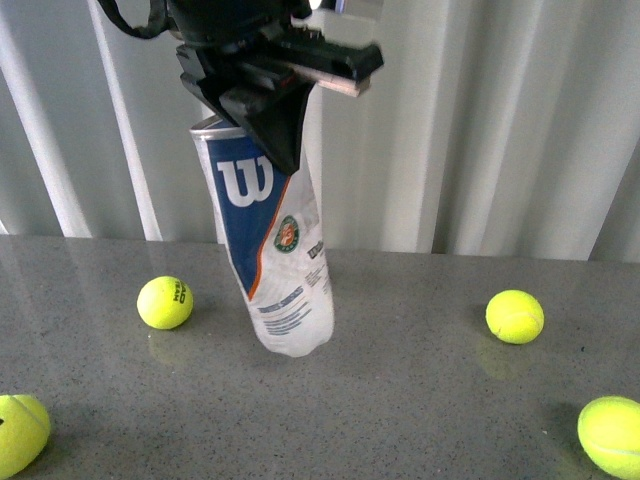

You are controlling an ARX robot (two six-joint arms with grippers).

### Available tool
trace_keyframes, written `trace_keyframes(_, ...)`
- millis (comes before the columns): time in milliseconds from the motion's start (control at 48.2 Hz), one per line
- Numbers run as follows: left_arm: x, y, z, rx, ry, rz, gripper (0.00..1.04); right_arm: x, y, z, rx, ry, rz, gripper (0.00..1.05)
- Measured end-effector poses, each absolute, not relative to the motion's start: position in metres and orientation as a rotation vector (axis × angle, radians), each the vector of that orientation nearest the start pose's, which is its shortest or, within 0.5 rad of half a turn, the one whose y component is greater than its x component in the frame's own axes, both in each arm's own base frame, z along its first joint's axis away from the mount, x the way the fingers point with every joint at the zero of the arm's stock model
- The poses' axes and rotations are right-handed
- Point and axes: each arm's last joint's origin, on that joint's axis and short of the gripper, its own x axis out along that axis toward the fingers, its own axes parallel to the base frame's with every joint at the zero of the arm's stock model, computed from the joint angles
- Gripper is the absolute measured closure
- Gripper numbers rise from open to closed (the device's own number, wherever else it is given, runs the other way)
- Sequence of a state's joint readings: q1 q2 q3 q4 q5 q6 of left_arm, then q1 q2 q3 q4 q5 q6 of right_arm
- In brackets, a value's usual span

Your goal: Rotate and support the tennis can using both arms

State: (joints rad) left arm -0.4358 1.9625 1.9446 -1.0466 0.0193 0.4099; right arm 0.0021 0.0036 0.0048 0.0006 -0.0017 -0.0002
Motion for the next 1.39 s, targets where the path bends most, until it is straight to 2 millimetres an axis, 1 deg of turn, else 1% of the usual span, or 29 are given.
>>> trace_keyframes(62,0.377,-0.182,0.306,0.647,0.955,-0.615,1.01,0.098,0.000,0.165,0.000,-0.001,0.004,0.07)
trace_keyframes(187,0.378,-0.189,0.288,0.680,0.961,-0.608,1.01,0.098,0.000,0.165,0.000,-0.002,0.004,0.07)
trace_keyframes(374,0.375,-0.195,0.250,0.707,1.018,-0.617,1.01,0.098,0.000,0.165,0.000,-0.002,0.004,0.07)
trace_keyframes(457,0.374,-0.194,0.239,0.703,1.032,-0.616,1.01,0.098,0.000,0.165,0.000,-0.002,0.004,0.07)
trace_keyframes(561,0.375,-0.195,0.233,0.675,1.013,-0.614,1.01,0.098,0.000,0.165,0.000,-0.002,0.004,0.07)
trace_keyframes(685,0.373,-0.196,0.232,0.616,1.003,-0.634,0.85,0.098,0.000,0.165,0.000,-0.002,0.004,0.07)
trace_keyframes(727,0.371,-0.197,0.230,0.600,1.006,-0.639,0.78,0.098,0.000,0.165,0.000,-0.001,0.004,0.07)
trace_keyframes(810,0.369,-0.197,0.227,0.585,1.007,-0.632,0.67,0.098,0.000,0.165,0.000,-0.001,0.004,0.07)
trace_keyframes(934,0.366,-0.196,0.230,0.536,1.006,-0.630,0.44,0.098,0.000,0.165,0.000,-0.002,0.004,0.07)
trace_keyframes(955,0.365,-0.196,0.234,0.516,0.995,-0.626,0.38,0.098,0.000,0.165,0.000,-0.001,0.004,0.07)
trace_keyframes(1017,0.363,-0.195,0.241,0.484,0.977,-0.626,0.28,0.098,0.000,0.165,0.000,-0.001,0.004,0.07)
trace_keyframes(1080,0.360,-0.193,0.254,0.437,0.948,-0.619,0.14,0.098,0.000,0.165,0.000,-0.001,0.004,0.07)
trace_keyframes(1121,0.358,-0.192,0.260,0.415,0.934,-0.619,0.07,0.098,0.000,0.165,0.000,-0.001,0.004,0.07)
trace_keyframes(1142,0.357,-0.191,0.265,0.393,0.925,-0.621,0.05,0.098,0.000,0.165,0.000,-0.001,0.004,0.07)
trace_keyframes(1183,0.355,-0.190,0.272,0.359,0.905,-0.624,0.07,0.098,0.000,0.165,0.000,-0.002,0.004,0.07)
trace_keyframes(1308,0.350,-0.184,0.290,0.240,0.855,-0.624,0.07,0.098,0.000,0.165,0.000,-0.002,0.004,0.07)
trace_keyframes(1349,0.348,-0.181,0.294,0.203,0.838,-0.612,0.07,0.098,0.000,0.165,0.000,-0.002,0.004,0.07)
trace_keyframes(1391,0.345,-0.175,0.302,0.124,0.799,-0.555,0.07,0.098,0.000,0.165,0.000,-0.001,0.004,0.07)
